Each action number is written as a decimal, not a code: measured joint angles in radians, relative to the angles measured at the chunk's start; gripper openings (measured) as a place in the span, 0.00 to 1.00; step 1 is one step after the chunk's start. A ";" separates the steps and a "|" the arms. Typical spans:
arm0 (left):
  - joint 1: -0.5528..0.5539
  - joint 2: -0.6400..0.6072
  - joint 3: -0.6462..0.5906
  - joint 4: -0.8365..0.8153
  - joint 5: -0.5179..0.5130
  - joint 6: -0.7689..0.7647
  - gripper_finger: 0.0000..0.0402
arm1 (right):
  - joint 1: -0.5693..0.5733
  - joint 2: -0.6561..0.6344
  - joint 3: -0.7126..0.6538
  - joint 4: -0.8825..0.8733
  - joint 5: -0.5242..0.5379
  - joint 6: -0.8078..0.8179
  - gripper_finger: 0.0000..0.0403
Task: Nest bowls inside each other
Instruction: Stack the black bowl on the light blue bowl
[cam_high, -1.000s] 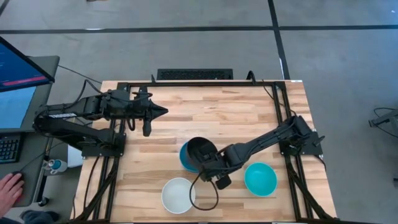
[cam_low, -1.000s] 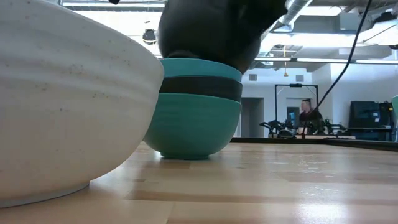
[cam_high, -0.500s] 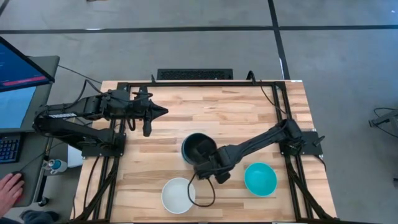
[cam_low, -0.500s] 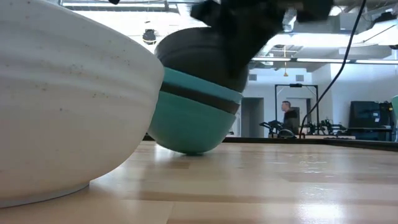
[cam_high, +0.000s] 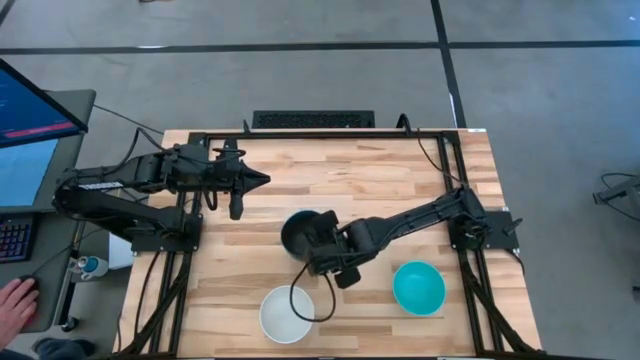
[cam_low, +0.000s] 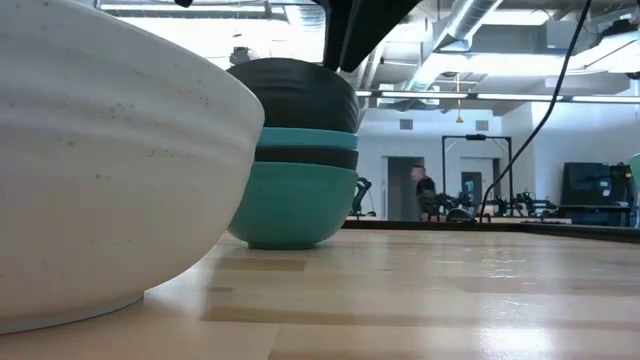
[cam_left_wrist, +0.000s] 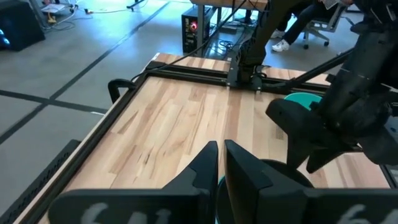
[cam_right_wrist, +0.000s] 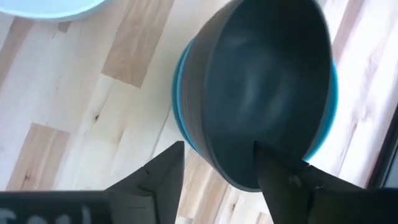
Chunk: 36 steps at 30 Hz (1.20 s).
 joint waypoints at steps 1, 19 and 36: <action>0.000 0.000 0.000 0.000 0.000 0.000 0.04 | 0.000 0.000 0.004 -0.002 0.002 0.006 0.52; 0.000 0.000 0.000 0.000 -0.001 -0.007 0.04 | 0.015 0.007 0.026 0.058 -0.111 0.037 0.32; 0.000 0.000 0.000 0.000 -0.001 -0.008 0.04 | -0.024 0.007 0.026 0.105 -0.090 0.033 0.32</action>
